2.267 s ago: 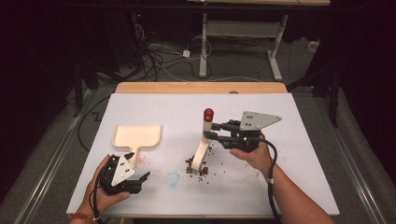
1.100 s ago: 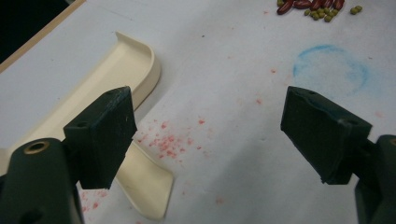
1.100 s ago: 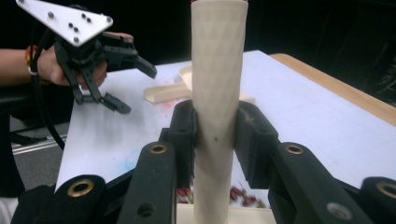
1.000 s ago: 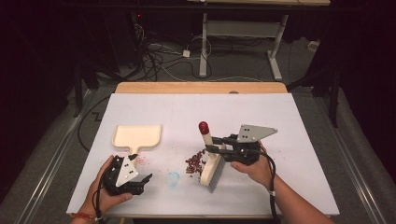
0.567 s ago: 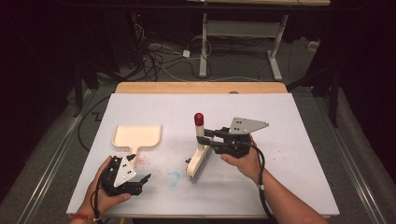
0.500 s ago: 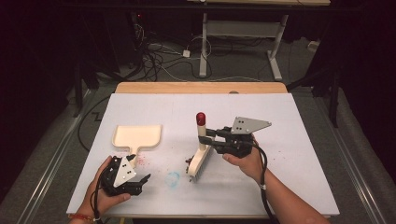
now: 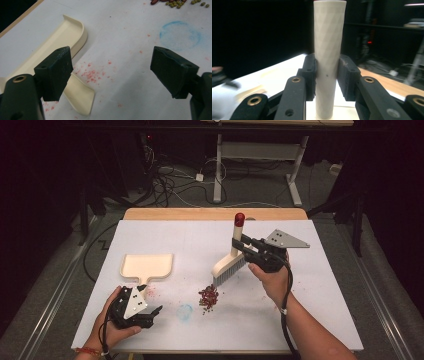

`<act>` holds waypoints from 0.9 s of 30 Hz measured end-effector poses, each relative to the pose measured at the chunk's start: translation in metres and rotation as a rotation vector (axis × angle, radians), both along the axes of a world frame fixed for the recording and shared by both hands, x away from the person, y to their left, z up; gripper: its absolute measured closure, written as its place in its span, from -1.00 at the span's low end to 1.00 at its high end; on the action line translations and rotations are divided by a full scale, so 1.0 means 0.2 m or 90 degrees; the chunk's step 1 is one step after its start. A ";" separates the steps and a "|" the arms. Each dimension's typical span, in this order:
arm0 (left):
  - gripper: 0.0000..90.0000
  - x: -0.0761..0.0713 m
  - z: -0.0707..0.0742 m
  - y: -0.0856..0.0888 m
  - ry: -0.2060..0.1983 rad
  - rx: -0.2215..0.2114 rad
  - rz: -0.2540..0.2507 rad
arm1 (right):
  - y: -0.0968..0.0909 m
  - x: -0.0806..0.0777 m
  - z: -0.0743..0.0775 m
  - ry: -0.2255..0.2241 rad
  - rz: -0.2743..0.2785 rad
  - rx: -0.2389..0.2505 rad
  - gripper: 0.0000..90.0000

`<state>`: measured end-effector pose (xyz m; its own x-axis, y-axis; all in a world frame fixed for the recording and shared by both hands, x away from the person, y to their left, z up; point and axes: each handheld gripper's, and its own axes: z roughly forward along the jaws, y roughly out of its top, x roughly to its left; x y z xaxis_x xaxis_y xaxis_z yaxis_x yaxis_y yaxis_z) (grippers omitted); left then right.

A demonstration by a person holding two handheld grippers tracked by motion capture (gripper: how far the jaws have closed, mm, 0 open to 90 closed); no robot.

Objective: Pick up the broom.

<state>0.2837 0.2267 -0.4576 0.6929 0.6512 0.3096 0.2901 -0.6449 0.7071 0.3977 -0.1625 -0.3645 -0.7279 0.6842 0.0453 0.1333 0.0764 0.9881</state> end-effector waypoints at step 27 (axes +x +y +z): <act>-0.61 -0.01 0.00 0.01 -0.004 -0.008 -0.017 | 0.26 -0.07 -0.19 -0.033 -0.161 -0.073 0.56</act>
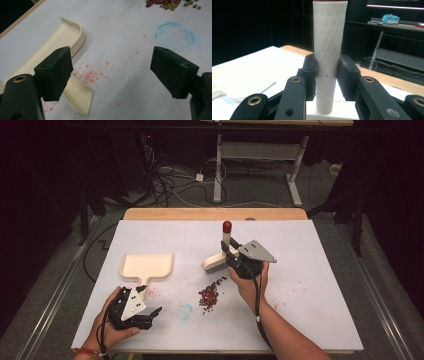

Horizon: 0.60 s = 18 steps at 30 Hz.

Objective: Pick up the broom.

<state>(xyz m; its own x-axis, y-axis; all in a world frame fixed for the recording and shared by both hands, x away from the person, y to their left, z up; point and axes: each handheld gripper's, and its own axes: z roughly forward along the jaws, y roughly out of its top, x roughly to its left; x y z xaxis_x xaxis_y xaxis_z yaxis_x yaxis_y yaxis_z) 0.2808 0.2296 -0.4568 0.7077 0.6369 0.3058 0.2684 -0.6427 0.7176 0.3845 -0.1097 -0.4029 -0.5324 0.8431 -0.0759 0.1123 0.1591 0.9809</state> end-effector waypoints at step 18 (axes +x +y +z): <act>-0.61 0.00 0.00 -0.01 -0.001 -0.003 -0.018 | 0.14 -0.32 0.06 0.025 0.034 -0.002 0.56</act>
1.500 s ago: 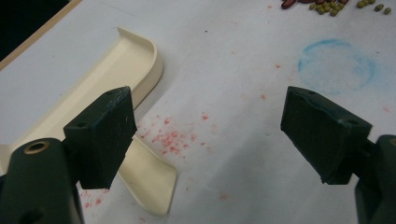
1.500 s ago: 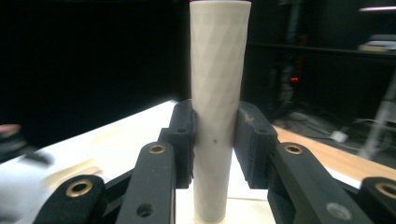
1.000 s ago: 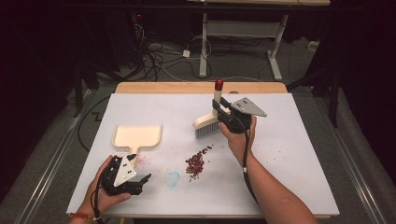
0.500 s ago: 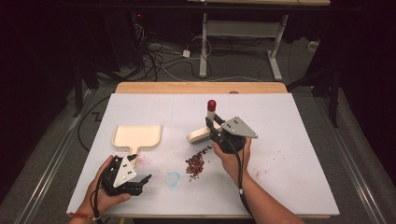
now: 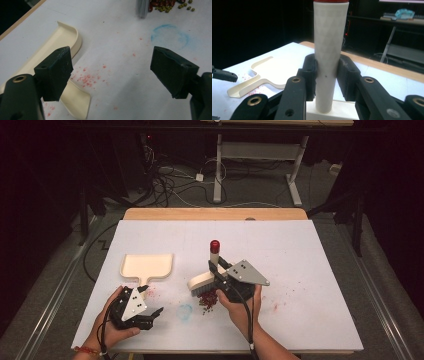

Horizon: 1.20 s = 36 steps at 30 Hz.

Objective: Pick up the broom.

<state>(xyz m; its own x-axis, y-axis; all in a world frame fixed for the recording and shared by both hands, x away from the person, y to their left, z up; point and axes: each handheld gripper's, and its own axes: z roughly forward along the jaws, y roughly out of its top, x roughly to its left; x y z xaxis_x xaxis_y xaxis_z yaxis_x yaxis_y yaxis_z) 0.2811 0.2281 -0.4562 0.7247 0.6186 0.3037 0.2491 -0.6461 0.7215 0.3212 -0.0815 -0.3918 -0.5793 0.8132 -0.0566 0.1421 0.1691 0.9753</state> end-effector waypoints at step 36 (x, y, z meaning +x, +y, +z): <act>-0.61 0.02 0.00 -0.01 0.017 -0.013 0.028 | -0.54 0.39 0.07 0.075 0.341 -0.057 0.55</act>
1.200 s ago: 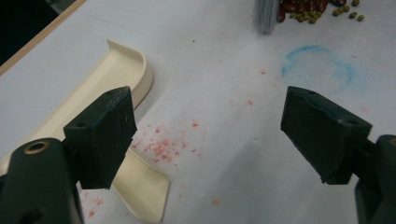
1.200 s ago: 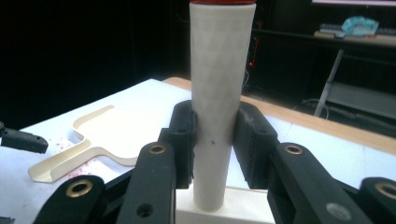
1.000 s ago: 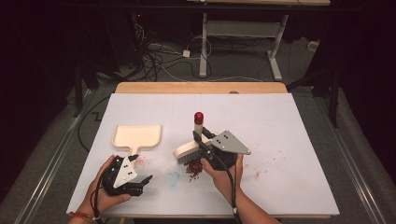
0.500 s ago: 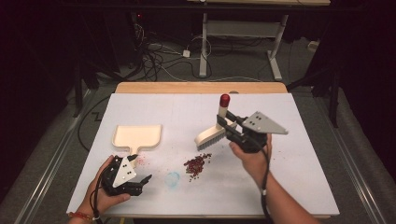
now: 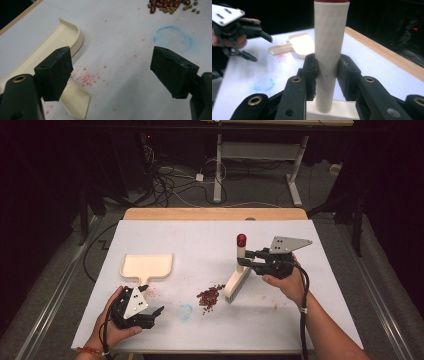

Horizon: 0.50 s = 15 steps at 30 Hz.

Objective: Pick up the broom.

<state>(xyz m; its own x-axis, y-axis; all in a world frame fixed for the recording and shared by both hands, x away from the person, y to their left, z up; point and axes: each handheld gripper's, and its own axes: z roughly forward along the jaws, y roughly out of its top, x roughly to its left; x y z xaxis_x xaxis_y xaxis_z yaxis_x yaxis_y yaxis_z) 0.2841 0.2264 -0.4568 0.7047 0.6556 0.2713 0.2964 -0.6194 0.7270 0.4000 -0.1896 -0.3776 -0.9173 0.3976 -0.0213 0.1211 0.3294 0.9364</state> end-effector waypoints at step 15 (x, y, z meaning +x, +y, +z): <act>-0.61 -0.01 0.00 0.02 0.003 -0.006 0.002 | 0.27 -0.01 -0.05 0.016 0.179 0.011 0.55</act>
